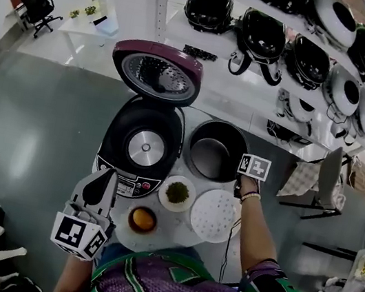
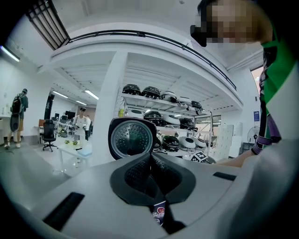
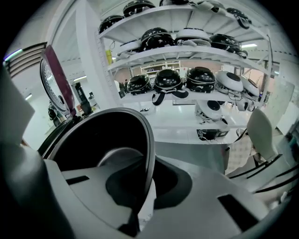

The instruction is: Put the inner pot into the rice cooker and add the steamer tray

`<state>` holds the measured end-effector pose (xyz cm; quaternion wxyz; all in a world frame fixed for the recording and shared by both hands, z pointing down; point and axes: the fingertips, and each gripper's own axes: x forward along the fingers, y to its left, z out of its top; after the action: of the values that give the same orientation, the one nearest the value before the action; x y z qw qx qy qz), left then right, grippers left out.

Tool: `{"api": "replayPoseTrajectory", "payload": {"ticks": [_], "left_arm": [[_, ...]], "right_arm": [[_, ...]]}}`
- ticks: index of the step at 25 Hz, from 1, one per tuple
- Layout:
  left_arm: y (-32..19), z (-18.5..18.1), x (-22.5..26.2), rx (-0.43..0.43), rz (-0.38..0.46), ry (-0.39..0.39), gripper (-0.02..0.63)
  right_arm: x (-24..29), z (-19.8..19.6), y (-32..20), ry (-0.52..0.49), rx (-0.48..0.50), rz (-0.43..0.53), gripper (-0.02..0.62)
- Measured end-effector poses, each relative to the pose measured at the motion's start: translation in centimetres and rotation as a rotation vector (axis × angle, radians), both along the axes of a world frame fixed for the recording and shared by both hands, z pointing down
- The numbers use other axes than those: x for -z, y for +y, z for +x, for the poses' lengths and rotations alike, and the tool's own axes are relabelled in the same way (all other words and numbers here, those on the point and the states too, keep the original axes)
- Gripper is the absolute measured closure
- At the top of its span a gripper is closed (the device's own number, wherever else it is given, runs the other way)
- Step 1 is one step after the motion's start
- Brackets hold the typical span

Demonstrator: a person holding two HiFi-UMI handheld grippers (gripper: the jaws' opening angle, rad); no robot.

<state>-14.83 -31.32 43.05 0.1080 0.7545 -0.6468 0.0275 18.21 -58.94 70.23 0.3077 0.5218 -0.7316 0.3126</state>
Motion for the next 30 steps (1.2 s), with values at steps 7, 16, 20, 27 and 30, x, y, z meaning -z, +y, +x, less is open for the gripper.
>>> {"api": "replayPoseTrajectory", "payload": {"ticks": [7, 16, 20, 27, 30], "left_arm": [[1.7, -2.3, 1.2, -0.04, 0.049, 0.021, 0.584], [3.8, -5.2, 2.9, -0.129, 0.121, 0.071, 0.584], [5.1, -6.3, 4.0, -0.184, 0.146, 0.082, 0.584], [7.1, -9.1, 5.0, -0.255, 0.16, 0.089, 0.584], [7.7, -9.8, 5.5, -0.302, 0.178, 0.094, 0.584]], "right_arm": [[3.9, 1.9, 3.3, -0.016, -0.071, 0.063, 0.581], [10.0, 2.9, 10.0, -0.06, -0.178, 0.137, 0.58], [12.5, 1.6, 13.2, -0.087, -0.21, 0.163, 0.578], [15.3, -2.2, 17.8, -0.143, -0.284, 0.211, 0.577], [16.9, -4.0, 19.5, -0.159, -0.294, 0.236, 0.577]]}}
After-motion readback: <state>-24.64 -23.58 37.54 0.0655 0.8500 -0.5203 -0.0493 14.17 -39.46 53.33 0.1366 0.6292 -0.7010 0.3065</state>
